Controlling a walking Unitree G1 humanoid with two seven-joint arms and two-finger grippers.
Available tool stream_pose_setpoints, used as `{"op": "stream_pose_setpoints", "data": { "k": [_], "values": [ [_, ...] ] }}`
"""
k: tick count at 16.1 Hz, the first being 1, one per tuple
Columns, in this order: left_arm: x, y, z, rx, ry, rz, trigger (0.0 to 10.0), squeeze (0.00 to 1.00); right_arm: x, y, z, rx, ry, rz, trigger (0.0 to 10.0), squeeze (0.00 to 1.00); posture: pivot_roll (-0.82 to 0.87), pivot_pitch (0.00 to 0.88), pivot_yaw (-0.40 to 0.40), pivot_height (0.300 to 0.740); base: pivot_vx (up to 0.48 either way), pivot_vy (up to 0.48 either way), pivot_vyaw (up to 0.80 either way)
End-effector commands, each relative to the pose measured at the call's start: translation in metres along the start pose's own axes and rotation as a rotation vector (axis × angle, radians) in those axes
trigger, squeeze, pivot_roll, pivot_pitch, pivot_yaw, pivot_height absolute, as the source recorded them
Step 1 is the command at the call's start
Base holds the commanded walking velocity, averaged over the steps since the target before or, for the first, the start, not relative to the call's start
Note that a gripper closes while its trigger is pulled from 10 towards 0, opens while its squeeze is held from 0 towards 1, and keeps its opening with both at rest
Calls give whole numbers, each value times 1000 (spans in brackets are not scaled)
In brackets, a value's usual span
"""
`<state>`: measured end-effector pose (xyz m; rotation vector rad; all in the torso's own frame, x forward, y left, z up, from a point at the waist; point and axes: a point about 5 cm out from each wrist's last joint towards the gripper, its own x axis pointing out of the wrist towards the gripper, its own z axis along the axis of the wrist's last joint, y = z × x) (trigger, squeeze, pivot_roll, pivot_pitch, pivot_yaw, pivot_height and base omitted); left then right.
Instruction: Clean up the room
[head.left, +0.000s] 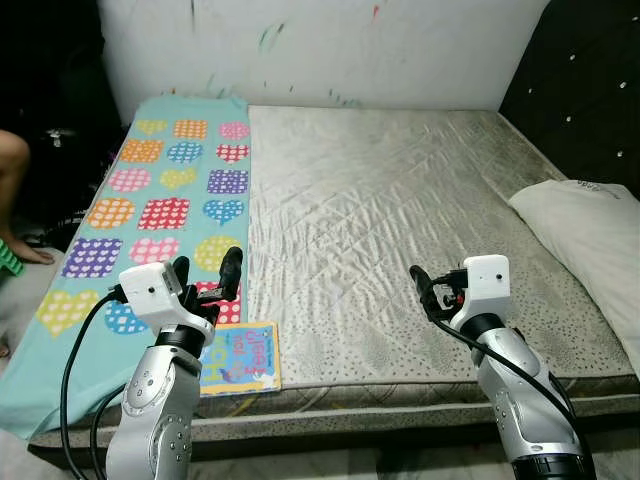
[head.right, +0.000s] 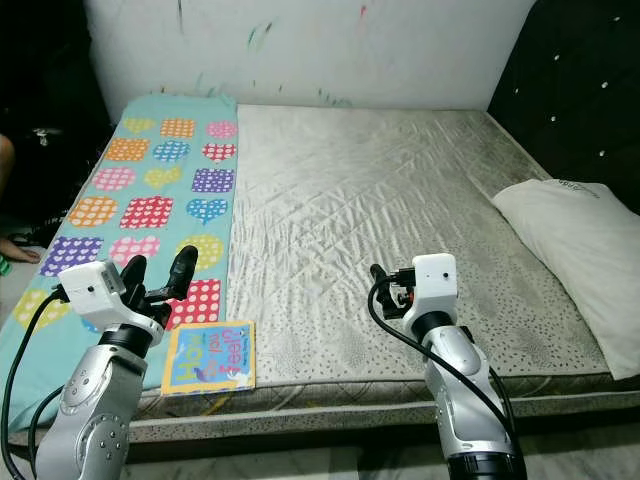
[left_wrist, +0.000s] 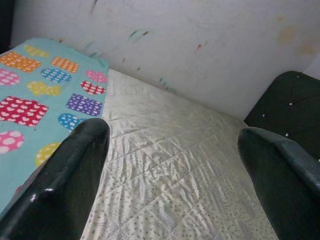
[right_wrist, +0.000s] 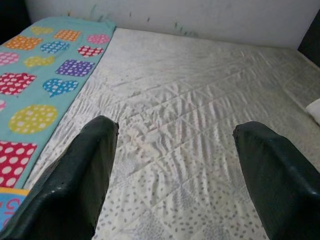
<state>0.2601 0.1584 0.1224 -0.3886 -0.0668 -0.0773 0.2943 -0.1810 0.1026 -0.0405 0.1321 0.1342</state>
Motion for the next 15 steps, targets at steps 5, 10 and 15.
{"op": "stream_pose_setpoints", "data": {
  "k": [5, 10, 15],
  "values": [
    [2, -3, 2, 10, -3, -16, 10000, 0, 0, -3, 2, -1, -7, -10, 10000, 0, -47, 0, -66, 740, 314, 0, 0],
    [3, 1, -1, 23, 20, 21, 10000, 0, 0, -3, 1, -3, -5, -10, 10000, 0, -47, 0, -66, 740, 0, 0, 0],
    [5, 2, -2, 15, 22, 31, 10000, 0, 1, -4, 1, -4, -5, -10, 10000, 0, -46, 0, -66, 740, 0, 60, 0]
  ]
}}
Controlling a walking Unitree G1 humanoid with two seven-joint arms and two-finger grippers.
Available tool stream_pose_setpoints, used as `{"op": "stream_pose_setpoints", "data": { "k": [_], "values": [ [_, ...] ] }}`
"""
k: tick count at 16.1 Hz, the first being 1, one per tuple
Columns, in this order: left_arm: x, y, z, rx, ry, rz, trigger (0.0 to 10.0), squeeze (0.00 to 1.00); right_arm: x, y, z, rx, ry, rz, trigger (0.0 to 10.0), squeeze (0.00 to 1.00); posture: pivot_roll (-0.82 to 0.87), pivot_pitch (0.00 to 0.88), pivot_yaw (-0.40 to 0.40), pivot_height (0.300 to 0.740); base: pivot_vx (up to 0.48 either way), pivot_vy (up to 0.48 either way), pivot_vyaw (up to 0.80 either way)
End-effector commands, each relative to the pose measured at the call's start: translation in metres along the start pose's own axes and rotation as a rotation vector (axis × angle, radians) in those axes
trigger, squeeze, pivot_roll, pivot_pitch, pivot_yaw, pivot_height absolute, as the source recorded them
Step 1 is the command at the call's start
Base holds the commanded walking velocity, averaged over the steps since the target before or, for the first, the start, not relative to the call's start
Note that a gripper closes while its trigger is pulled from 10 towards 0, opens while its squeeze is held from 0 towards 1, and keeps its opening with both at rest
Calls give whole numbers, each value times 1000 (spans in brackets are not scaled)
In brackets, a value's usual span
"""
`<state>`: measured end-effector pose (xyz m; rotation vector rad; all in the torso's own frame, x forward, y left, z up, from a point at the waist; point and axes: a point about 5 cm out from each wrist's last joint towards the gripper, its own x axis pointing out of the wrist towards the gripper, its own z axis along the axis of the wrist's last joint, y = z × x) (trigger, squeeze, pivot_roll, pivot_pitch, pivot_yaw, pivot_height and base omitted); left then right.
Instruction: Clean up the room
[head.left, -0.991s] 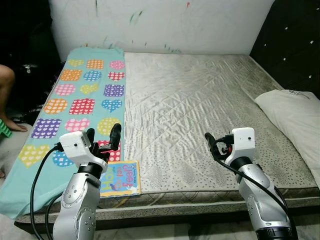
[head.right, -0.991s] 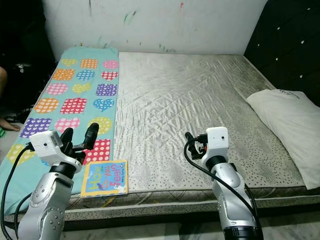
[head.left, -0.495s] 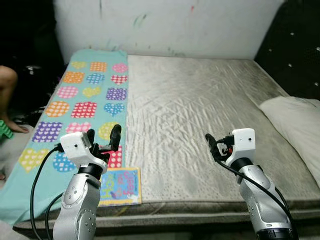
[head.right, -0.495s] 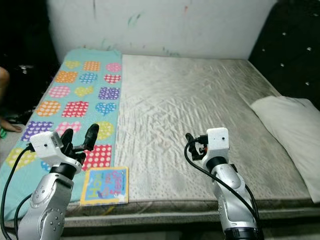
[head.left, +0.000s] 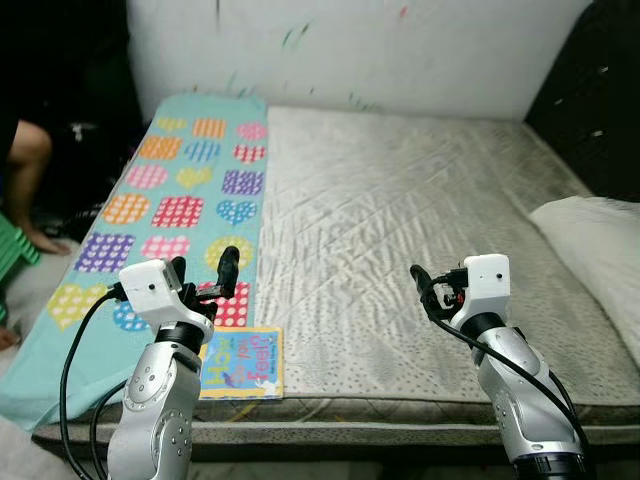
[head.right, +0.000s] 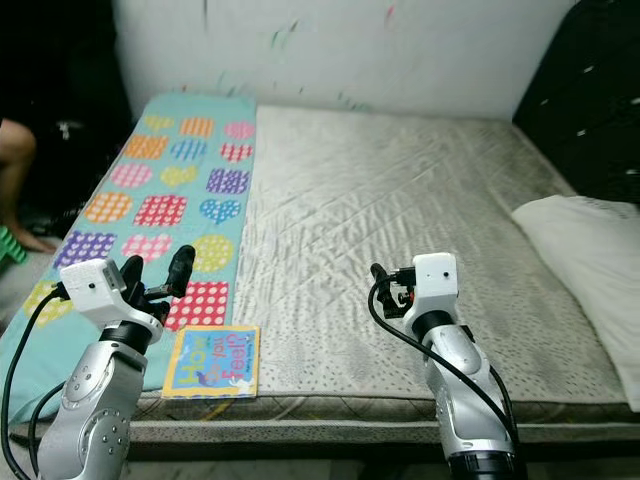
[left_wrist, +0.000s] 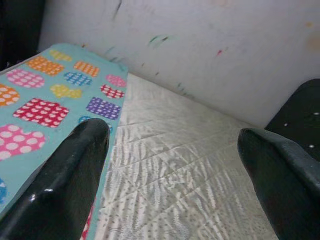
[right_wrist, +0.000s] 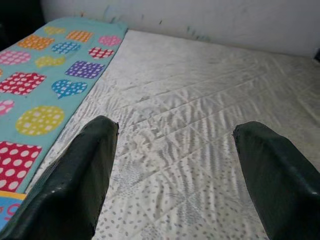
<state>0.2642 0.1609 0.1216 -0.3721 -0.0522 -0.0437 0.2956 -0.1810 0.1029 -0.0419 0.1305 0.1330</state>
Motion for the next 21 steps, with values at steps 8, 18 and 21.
{"op": "stream_pose_setpoints", "data": {
  "k": [8, 18, 21],
  "values": [
    [2, 0, -1, 3, 2, 16, 10000, 0, 2, -6, 3, -18, -11, -5, 10000, 0, -48, 0, -67, 740, 0, 478, 0],
    [2, 1, 0, 6, -2, 32, 10000, 0, 2, -6, 2, -32, -13, 7, 10000, 0, -49, 0, -68, 740, 0, 480, 0],
    [2, 1, 2, 11, -15, 21, 10000, 0, 2, -5, 2, -32, -14, 10, 10000, 0, -49, 0, -67, 740, 0, 160, 0]
  ]
}}
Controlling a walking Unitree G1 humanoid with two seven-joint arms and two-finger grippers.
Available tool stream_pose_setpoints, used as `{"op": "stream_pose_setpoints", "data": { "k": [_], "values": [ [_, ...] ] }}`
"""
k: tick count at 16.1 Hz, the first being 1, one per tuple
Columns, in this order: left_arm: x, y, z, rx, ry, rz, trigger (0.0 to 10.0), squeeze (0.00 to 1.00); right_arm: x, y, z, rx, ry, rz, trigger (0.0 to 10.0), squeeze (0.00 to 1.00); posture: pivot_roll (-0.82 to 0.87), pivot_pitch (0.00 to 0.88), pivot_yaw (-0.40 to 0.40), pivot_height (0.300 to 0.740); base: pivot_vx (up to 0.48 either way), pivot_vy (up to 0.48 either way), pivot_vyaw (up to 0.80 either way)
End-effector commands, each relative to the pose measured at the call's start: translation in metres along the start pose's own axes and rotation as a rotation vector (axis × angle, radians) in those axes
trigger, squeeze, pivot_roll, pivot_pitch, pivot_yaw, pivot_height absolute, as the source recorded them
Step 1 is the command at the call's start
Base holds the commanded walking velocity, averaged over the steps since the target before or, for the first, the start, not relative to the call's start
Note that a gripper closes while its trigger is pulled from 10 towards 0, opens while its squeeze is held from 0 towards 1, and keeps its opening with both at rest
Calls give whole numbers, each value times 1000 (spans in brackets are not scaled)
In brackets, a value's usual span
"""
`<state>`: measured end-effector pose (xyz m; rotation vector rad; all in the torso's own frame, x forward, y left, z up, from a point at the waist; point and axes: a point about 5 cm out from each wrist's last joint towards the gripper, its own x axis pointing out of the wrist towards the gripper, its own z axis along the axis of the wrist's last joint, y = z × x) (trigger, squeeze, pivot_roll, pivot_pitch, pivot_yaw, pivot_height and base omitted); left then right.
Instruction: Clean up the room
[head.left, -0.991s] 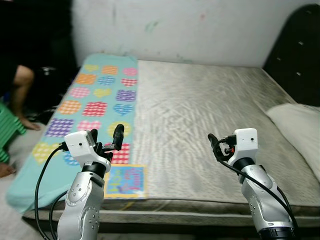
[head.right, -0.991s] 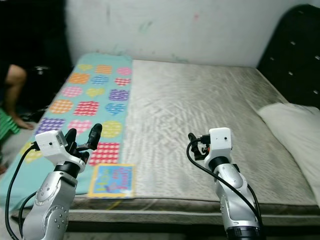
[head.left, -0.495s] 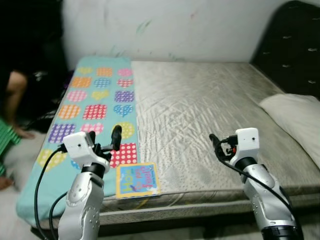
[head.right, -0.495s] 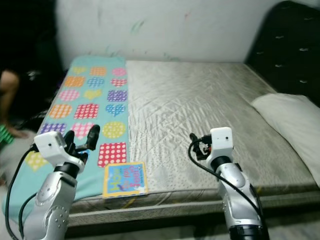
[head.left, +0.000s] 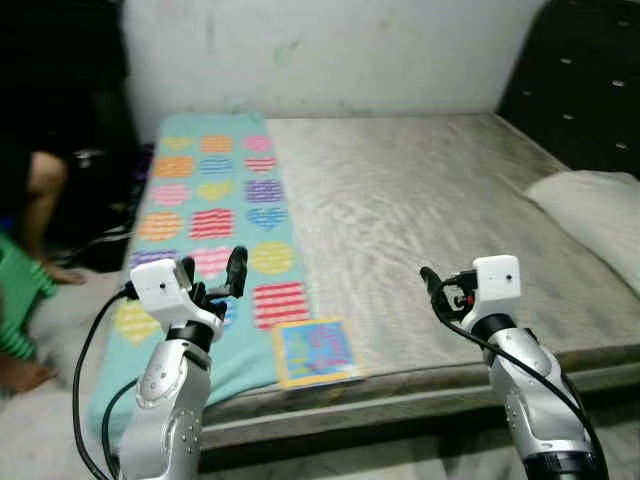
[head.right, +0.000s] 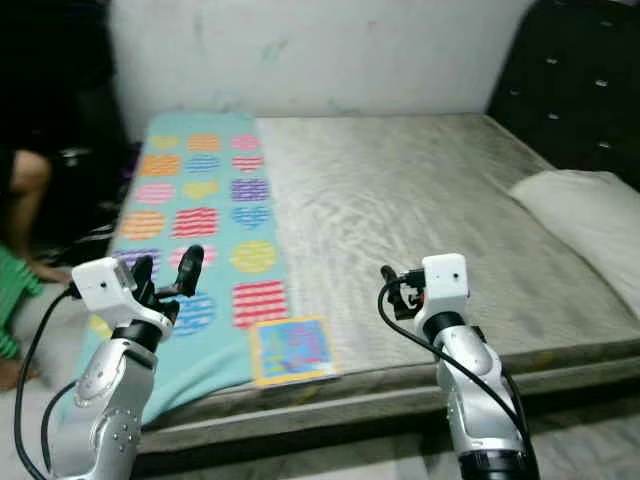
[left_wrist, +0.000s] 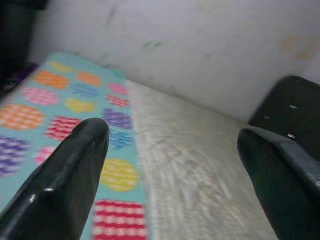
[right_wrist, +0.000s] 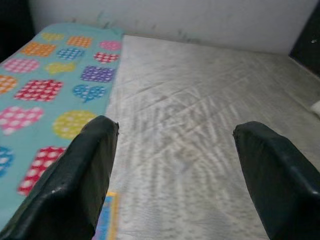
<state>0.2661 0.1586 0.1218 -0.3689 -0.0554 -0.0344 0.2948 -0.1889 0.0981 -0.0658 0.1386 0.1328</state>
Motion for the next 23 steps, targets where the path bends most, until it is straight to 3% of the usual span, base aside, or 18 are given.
{"op": "stream_pose_setpoints", "data": {
  "k": [1, 14, 23],
  "values": [
    [-1, 2, 3, 9, -11, 5, 10000, 0, 3, 2, 7, -9, -24, 11, 10000, 0, -48, 0, -67, 740, 0, 0, 0],
    [0, -1, 2, 20, -3, -27, 10000, 0, 3, 4, 7, -8, -25, 13, 10000, 0, -47, 0, -61, 740, 316, 0, 0],
    [2, 2, 1, 28, 7, 8, 10000, 0, 3, 4, 6, -13, -23, 12, 10000, 0, -47, 0, -61, 740, 0, 0, 0]
  ]
}}
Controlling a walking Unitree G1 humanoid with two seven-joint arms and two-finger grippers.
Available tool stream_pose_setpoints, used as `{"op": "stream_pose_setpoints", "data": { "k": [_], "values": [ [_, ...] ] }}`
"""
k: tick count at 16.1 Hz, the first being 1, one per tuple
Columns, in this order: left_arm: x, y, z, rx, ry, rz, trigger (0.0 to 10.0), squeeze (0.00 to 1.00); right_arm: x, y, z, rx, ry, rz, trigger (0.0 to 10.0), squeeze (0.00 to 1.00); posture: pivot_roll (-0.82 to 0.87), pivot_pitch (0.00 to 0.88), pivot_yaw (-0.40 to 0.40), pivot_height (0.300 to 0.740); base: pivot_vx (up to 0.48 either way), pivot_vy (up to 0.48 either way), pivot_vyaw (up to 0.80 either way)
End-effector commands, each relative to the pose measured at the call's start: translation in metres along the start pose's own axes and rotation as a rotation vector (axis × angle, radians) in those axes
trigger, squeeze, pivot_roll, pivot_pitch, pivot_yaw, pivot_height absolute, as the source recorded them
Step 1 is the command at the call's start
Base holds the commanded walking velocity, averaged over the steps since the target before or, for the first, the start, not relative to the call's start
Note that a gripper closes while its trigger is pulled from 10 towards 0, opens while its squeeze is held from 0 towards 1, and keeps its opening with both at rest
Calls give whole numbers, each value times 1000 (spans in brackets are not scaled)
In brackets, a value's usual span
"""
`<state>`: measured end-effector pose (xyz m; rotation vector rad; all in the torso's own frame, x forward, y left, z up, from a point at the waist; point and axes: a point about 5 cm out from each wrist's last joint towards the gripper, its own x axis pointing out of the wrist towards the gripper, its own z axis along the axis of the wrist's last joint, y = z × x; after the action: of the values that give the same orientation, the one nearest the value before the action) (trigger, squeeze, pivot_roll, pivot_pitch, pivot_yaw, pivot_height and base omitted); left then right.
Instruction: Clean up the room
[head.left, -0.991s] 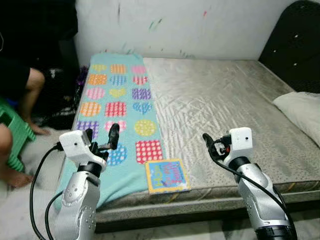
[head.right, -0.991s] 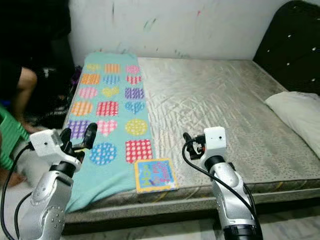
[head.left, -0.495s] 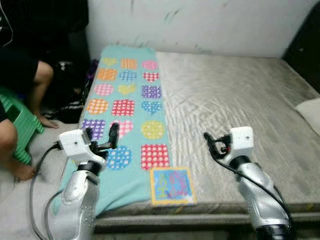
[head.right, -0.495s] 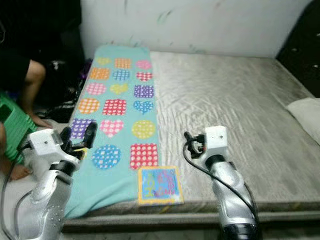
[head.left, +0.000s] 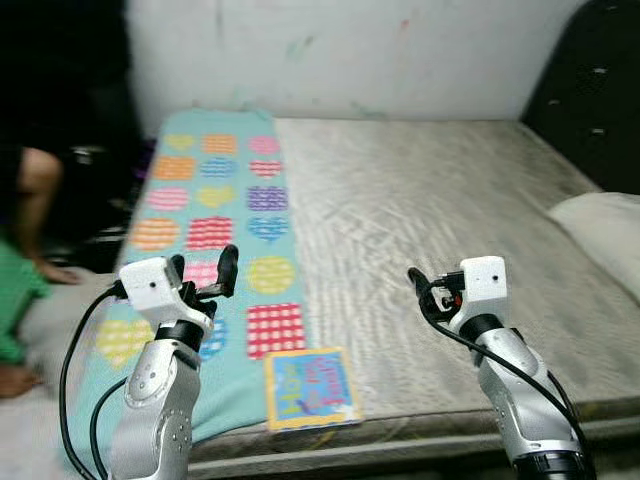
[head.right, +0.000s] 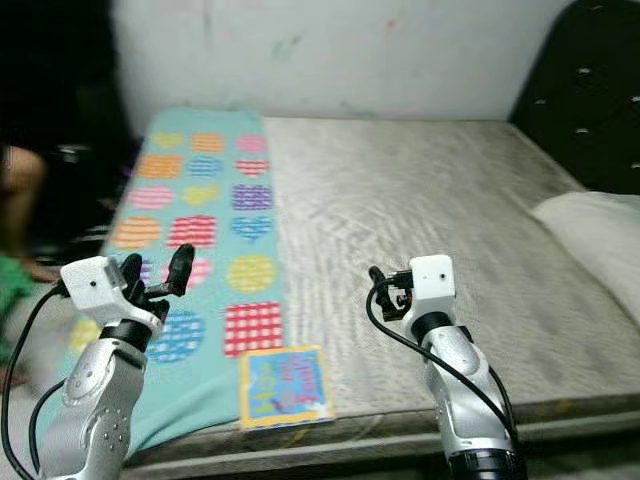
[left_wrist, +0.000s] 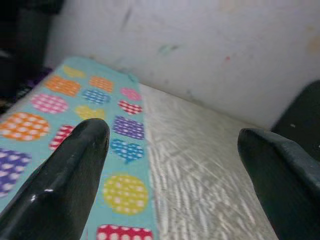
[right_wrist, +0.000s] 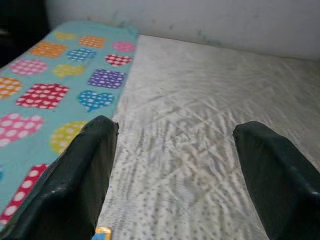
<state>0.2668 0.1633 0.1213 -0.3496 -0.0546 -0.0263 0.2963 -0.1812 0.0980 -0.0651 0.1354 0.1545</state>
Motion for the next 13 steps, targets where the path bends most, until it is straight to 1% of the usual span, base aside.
{"op": "stream_pose_setpoints", "data": {
  "k": [1, 4, 9, 13],
  "values": [
    [2, -2, -1, 11, 12, 9, 10000, 0, 0, -3, 5, -12, -19, -9, 10000, 0, -47, 0, -61, 740, 0, 0, 0],
    [3, -2, -2, 9, 19, 18, 10000, 0, 0, -2, 4, -10, -16, -5, 10000, 0, -46, 0, -61, 740, 0, 0, 0],
    [4, -3, -2, 12, 20, 20, 10000, 0, 1, -2, 5, -11, -16, -4, 10000, 0, -46, 0, -60, 740, 0, 0, -703],
    [4, -6, -3, 27, 24, 3, 10000, 0, 2, -3, 4, -15, -16, -3, 10000, 0, -46, 0, -60, 740, 0, 0, 0]
  ]
}}
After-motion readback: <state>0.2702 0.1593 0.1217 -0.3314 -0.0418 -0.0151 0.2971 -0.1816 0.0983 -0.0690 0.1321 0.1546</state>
